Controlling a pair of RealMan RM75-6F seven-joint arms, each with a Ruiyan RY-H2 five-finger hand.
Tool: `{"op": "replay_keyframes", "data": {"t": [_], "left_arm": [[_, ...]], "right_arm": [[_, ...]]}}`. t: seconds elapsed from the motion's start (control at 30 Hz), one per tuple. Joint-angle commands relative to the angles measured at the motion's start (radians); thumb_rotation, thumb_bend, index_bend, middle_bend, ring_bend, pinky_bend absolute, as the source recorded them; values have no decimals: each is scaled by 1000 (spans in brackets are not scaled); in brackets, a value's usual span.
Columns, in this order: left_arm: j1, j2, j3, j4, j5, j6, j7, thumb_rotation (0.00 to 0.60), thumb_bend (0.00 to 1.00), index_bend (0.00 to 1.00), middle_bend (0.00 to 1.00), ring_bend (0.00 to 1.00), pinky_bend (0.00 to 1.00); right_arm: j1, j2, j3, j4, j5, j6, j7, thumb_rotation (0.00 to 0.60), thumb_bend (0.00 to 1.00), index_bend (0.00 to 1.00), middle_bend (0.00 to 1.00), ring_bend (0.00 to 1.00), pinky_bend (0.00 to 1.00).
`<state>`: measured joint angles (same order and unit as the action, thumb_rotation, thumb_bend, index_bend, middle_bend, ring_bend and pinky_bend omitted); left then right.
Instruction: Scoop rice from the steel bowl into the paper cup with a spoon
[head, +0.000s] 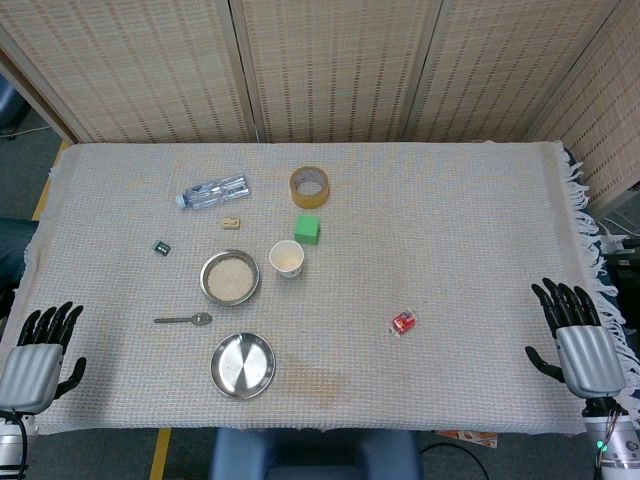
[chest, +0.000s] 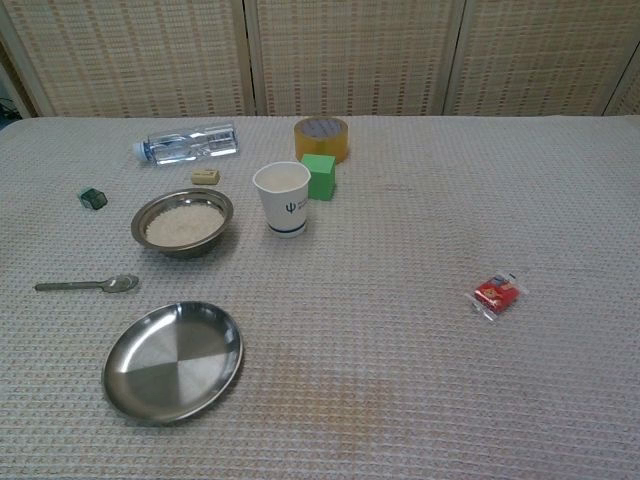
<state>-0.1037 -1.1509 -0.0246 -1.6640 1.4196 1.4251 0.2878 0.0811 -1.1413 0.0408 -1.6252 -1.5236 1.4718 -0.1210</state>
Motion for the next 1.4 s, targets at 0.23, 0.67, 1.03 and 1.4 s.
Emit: {"op": "replay_keyframes", "data": {"t": [0.23,0.67,1.03,1.4], "left_arm": [[-29,-44,-17,3,-1,-20,19,600,412,0,74,75,251],[-147,-249,-63,219,47,-91,30,600,418,382,1000,995,1000],[-193,-378,-85,326,-32,-161,104,600,420,450,1000,1000,1000],[-243,-441,-104,377,-112,-240,136,600,419,409,1000,1000,1000]], "right_arm": [[-3,10,-4,-10,-10,5,12,600,154,0,0,0,0],[-6,18,-10,-17,-26,11,17,600,153,0,0,0,0],[-2,17,-10,-20,-14,-7,7,600,154,0,0,0,0],[1,16,-8,-19,-3,-18,4,600,154,0,0,0,0]]}}
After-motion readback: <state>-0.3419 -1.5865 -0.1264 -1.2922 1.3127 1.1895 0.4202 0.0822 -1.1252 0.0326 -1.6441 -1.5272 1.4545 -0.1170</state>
